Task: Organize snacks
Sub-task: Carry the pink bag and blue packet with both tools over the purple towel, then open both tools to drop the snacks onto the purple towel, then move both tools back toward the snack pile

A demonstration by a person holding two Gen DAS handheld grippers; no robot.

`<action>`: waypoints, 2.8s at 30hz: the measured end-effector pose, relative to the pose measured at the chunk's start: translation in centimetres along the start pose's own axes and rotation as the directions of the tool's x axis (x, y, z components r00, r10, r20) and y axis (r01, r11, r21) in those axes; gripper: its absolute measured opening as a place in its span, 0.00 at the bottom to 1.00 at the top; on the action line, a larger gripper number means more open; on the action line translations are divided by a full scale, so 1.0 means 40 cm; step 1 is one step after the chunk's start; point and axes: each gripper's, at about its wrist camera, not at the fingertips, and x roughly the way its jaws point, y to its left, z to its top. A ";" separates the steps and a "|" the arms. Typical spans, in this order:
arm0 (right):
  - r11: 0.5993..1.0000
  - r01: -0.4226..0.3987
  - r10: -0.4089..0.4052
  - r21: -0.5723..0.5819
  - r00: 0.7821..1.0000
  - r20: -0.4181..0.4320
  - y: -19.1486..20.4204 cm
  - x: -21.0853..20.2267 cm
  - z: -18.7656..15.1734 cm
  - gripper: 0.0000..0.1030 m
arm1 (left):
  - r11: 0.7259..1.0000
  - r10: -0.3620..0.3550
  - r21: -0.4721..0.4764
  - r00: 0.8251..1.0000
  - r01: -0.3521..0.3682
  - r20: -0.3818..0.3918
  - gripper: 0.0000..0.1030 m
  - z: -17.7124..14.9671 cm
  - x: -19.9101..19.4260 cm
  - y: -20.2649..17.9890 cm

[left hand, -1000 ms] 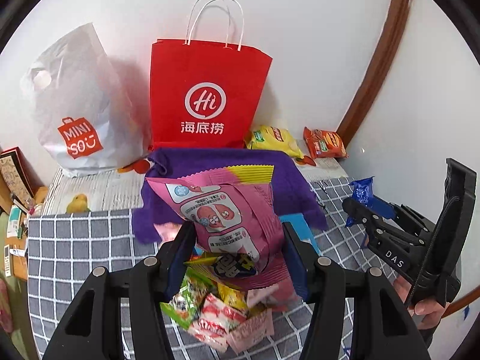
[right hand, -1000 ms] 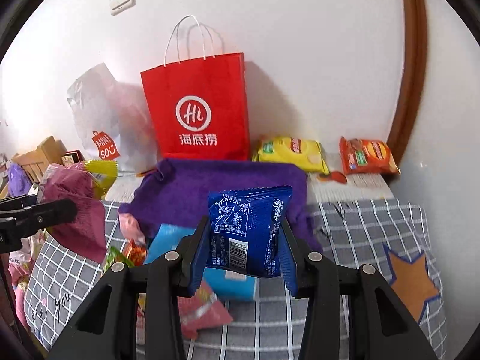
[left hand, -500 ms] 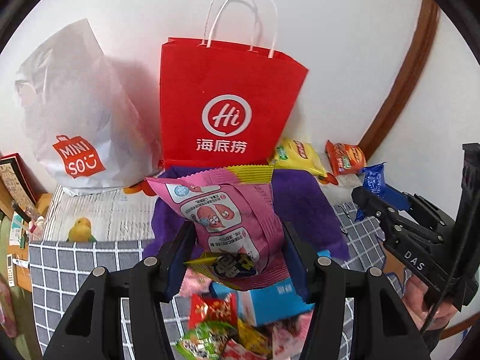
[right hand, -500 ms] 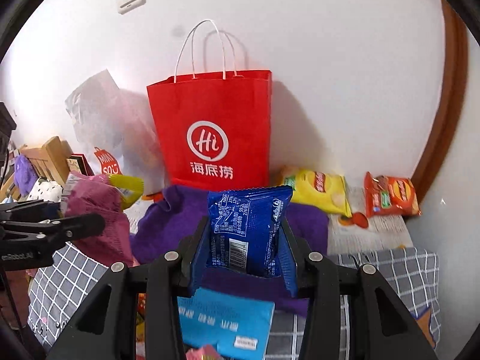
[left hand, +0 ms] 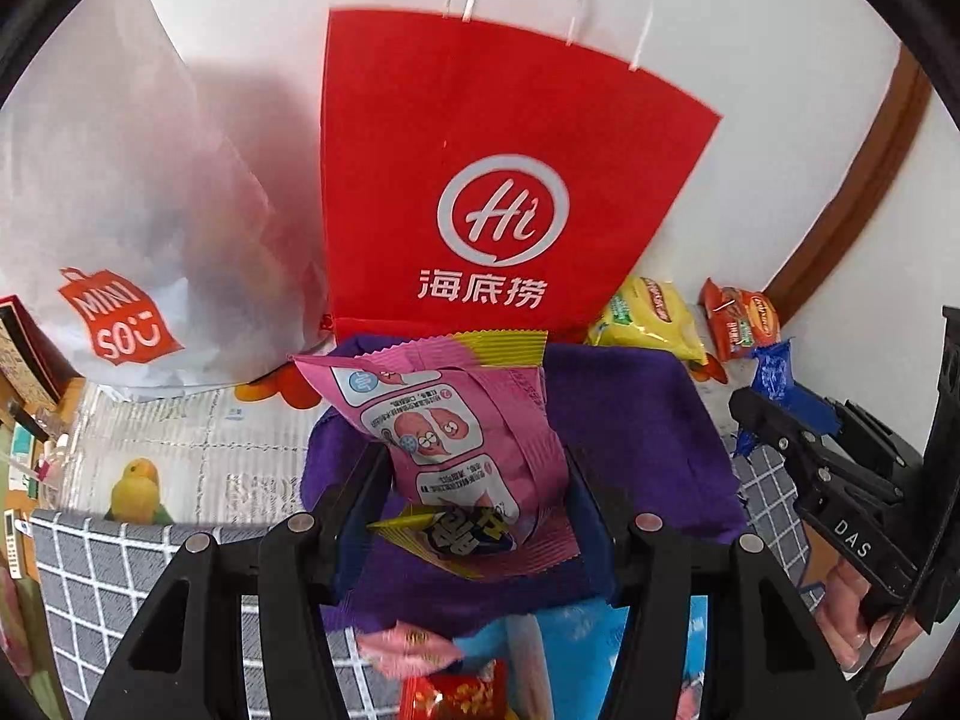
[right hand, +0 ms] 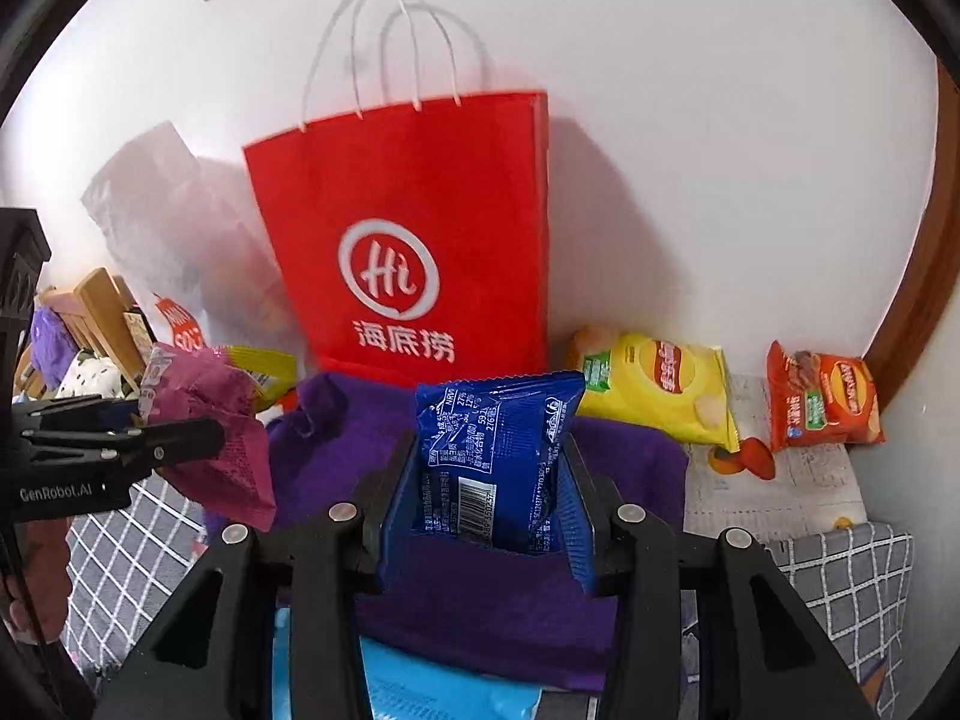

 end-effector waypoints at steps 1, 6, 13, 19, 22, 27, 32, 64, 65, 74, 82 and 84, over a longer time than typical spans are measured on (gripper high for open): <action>1.000 -0.002 0.002 0.003 1.000 -0.009 -0.008 0.014 -0.003 0.42 | 1.000 0.000 -0.003 1.000 0.000 -0.006 0.53 0.002 0.012 0.002; 1.000 0.000 0.001 0.009 0.998 -0.070 -0.041 0.094 -0.020 0.42 | 1.000 -0.004 -0.011 0.999 0.004 -0.033 0.54 0.013 0.081 0.019; 1.000 -0.001 0.004 0.022 0.988 -0.155 -0.070 0.202 -0.048 0.42 | 0.999 -0.004 -0.032 0.996 0.001 -0.085 0.53 0.009 0.178 0.053; 1.000 0.007 -0.006 0.006 0.979 -0.202 -0.076 0.252 -0.076 0.42 | 0.999 -0.004 -0.051 0.993 -0.002 -0.120 0.53 -0.003 0.226 0.077; 1.000 0.007 -0.005 0.010 0.971 -0.238 -0.080 0.283 -0.091 0.42 | 0.999 -0.012 -0.041 0.991 0.006 -0.130 0.53 -0.009 0.244 0.070; 1.000 0.015 -0.014 0.001 0.963 -0.268 -0.083 0.309 -0.102 0.42 | 0.999 -0.018 -0.035 0.990 0.014 -0.142 0.54 -0.009 0.259 0.059; 1.000 0.030 -0.027 0.006 0.959 -0.284 -0.091 0.321 -0.108 0.42 | 0.999 -0.031 -0.043 0.989 0.025 -0.147 0.54 -0.008 0.275 0.059; 0.995 0.104 -0.104 -0.002 0.991 -0.088 -0.007 0.099 -0.043 0.79 | 1.000 0.014 -0.003 1.000 -0.014 0.015 0.68 0.032 0.029 0.056; 0.994 0.105 -0.105 -0.003 0.991 -0.080 0.001 0.080 -0.049 0.79 | 1.000 0.012 0.002 0.999 -0.012 0.031 0.68 0.028 0.001 0.051; 0.997 0.055 -0.056 0.054 0.998 0.014 0.046 -0.128 -0.131 0.78 | 1.000 -0.015 0.023 0.998 0.013 0.059 0.68 -0.041 -0.153 0.015; 0.999 0.034 -0.032 0.034 0.999 -0.042 0.076 -0.181 -0.251 0.78 | 0.999 0.006 -0.033 1.000 -0.005 0.018 0.68 -0.154 -0.184 0.052; 0.999 0.027 -0.026 0.021 0.998 -0.050 0.088 -0.187 -0.290 0.78 | 0.999 0.022 -0.040 1.000 -0.022 0.009 0.68 -0.176 -0.186 0.058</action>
